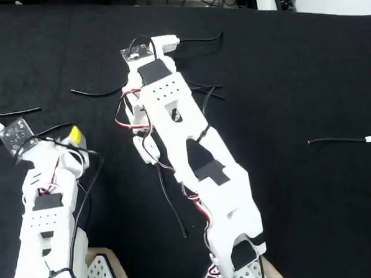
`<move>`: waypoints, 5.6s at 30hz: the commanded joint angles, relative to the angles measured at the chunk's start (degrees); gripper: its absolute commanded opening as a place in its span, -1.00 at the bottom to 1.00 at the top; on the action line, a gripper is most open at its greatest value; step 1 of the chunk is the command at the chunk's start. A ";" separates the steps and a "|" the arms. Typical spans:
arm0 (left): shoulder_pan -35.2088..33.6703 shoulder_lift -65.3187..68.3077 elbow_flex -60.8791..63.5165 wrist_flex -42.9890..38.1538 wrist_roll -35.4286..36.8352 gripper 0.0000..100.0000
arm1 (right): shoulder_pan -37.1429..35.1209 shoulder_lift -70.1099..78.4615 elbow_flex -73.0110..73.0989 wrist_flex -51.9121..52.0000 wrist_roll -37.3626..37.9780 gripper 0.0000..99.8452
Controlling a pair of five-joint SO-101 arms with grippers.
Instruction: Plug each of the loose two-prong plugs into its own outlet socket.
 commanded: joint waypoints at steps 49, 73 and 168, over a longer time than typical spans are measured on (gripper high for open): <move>-1.63 -1.05 -1.27 8.26 0.18 -0.68 | -2.29 5.41 -8.66 1.14 -5.98 -0.98; 11.30 -1.14 -2.33 -3.25 10.55 -0.68 | -10.11 -34.24 19.38 -1.76 8.44 -0.97; -2.51 -1.05 -2.15 -12.66 10.81 -0.68 | -2.55 -10.07 34.15 -31.21 8.00 -0.55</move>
